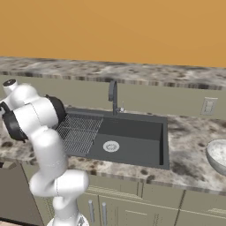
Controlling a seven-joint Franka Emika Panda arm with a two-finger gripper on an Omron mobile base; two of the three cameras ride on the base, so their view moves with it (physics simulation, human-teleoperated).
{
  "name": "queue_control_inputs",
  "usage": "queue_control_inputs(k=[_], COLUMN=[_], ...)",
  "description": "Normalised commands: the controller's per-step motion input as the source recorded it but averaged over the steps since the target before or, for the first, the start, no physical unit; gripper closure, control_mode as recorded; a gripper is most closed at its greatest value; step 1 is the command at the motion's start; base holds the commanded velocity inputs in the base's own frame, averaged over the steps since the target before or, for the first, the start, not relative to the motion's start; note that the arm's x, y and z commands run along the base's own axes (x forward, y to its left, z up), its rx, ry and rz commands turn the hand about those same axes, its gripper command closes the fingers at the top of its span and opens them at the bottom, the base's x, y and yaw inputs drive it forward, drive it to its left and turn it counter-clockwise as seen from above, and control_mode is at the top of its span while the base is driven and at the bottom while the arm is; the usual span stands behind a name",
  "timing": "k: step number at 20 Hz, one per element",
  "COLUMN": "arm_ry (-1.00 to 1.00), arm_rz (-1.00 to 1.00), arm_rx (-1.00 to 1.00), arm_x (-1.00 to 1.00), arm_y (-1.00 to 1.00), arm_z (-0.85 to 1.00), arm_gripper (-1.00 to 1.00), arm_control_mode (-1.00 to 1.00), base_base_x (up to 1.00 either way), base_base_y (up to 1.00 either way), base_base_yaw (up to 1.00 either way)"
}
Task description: Remove the lime and peach from the sink. Then move the bowl and cup from the counter to the sink for washing.
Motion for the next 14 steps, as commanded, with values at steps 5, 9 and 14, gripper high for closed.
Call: queue_control_inputs(k=[5, 9, 14], arm_ry=[-0.03, -0.03, -0.02], arm_rz=[0.0, 0.0, 0.0], arm_rx=[0.0, 0.0, 0.0], arm_x=[-0.28, -0.28, -0.28], arm_y=[-0.44, -0.45, -0.47], arm_z=[0.19, 0.17, 0.16], arm_gripper=[-1.0, -1.0, -1.0], arm_control_mode=[-1.0, -1.0, -1.0], base_base_x=[0.0, 0.0, 0.0], base_base_y=[0.0, 0.0, 0.0], base_base_yaw=[0.0, 0.0, 0.0])
